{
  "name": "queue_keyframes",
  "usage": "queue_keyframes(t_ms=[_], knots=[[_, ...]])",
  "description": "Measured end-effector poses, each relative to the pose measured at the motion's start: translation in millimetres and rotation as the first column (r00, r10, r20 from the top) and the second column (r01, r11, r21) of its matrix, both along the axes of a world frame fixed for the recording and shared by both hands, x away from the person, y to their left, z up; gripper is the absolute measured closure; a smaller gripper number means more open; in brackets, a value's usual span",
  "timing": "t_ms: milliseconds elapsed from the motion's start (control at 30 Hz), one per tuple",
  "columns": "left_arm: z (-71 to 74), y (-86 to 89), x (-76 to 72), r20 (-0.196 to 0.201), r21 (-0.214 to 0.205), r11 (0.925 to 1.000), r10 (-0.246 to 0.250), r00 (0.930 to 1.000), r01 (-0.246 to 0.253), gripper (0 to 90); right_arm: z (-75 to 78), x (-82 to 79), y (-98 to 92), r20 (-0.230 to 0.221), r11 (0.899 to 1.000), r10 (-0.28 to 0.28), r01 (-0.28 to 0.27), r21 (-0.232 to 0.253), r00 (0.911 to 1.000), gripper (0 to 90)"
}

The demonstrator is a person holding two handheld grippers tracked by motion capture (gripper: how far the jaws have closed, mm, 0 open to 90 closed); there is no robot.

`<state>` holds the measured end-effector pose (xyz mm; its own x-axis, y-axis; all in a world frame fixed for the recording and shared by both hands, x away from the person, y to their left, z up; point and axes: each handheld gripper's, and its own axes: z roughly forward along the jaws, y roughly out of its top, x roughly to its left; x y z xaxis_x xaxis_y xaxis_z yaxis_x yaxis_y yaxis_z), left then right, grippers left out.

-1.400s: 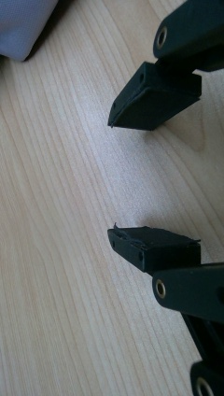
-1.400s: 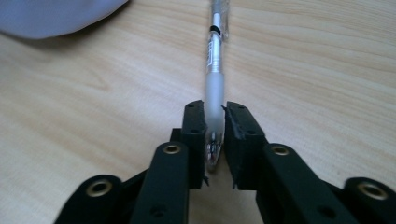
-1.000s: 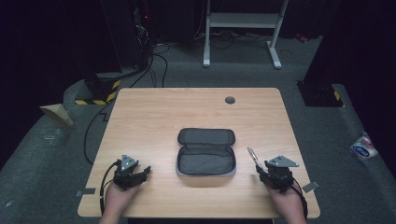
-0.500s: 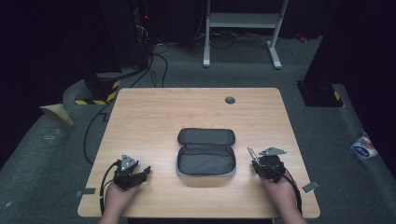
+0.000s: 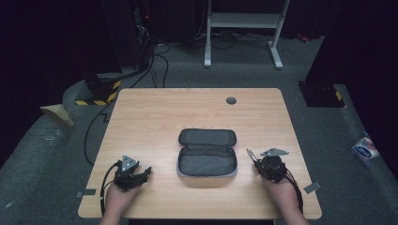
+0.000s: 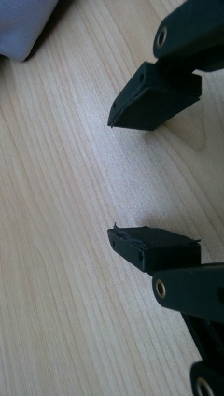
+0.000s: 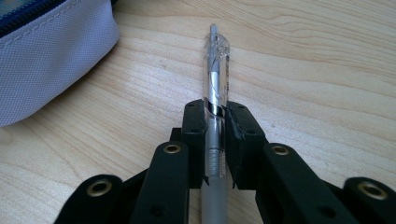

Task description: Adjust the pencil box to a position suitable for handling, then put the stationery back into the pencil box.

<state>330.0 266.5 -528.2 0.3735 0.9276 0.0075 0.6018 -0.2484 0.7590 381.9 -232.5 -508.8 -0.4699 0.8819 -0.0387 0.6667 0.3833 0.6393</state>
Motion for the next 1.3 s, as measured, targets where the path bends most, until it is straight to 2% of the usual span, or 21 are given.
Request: queue_keyframes(t_ms=[200,367,467,633,933,1300], knots=[[-0.1,-0.2,0.0,0.002,0.000,1.0000,0.002,1.0000,-0.002,39.6,-1.1,-2.0,0.4,0.020,1.000,0.017,-0.016,-0.012,0.9997,78.1],[-0.1,-0.2,0.1,0.002,0.000,1.0000,0.001,1.0000,-0.001,39.6,0.4,-1.8,-0.1,0.019,1.000,0.024,-0.024,-0.020,0.9995,78.5],[-0.1,-0.2,0.0,0.001,-0.001,1.0000,0.001,1.0000,-0.001,39.6,5.8,-3.2,-1.1,0.037,1.000,0.023,-0.023,0.000,0.9990,78.5],[-0.1,-0.2,0.1,0.002,0.000,1.0000,0.002,1.0000,-0.002,39.6,14.1,-5.0,1.3,0.061,0.999,0.046,-0.045,-0.014,0.9971,78.5],[-0.1,-0.6,0.8,0.001,0.000,1.0000,0.000,1.0000,0.000,39.3,20.1,-4.6,3.1,0.083,0.998,0.058,-0.057,-0.014,0.9948,78.4],[-0.1,-1.2,-0.1,-0.001,-0.003,1.0000,0.000,1.0000,0.000,38.8,42.1,-2.4,11.4,0.125,0.995,0.096,-0.095,-0.012,0.9874,78.4]])
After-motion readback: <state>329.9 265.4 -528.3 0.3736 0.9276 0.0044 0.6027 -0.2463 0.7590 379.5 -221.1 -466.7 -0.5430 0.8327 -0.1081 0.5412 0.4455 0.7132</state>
